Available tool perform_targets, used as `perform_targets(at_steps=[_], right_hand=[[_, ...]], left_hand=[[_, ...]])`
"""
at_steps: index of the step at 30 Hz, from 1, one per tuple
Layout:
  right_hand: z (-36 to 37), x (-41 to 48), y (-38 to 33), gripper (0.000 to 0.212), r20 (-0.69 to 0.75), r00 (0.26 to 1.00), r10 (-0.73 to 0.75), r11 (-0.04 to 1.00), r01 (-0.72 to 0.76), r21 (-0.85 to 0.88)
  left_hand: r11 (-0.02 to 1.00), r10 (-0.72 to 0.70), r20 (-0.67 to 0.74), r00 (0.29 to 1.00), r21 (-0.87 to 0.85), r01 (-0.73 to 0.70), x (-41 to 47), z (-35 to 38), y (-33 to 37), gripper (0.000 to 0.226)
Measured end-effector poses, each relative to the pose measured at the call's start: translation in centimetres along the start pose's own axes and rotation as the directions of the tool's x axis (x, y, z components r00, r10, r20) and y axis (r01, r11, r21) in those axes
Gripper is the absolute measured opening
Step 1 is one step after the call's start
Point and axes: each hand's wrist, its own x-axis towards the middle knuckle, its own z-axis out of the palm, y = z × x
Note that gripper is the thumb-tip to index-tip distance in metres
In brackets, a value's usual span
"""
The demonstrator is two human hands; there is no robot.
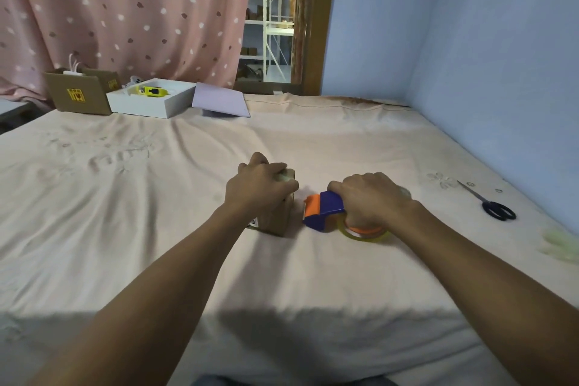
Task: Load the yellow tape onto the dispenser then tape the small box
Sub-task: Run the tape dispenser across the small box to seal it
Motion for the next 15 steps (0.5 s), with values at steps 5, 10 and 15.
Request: perform_targets(at_steps=[5,10,15], right_hand=[[0.25,-0.25,0.25,0.041,-0.018,1.000,0.007,0.999,-0.006,0.039],[0.09,-0.57,0.38,0.044,-0.013,1.000,0.019,0.997,-0.018,0.075],[-0.18,-1.00,0.36,0.042,-0.023,0.998,0.066,0.989,-0.063,0.132]], left_hand=[[1.000,-0.023,-0.016,1.000,-0.009,0.023,-0.20,-0.06,0.37,0.040],[0.998,-0.067,-0.015,0.998,-0.005,0.067,-0.40,0.25,0.86,0.035],[0.996,-0.037,-0.076,0.996,0.080,0.043,-0.66,-0.38,0.57,0.025]])
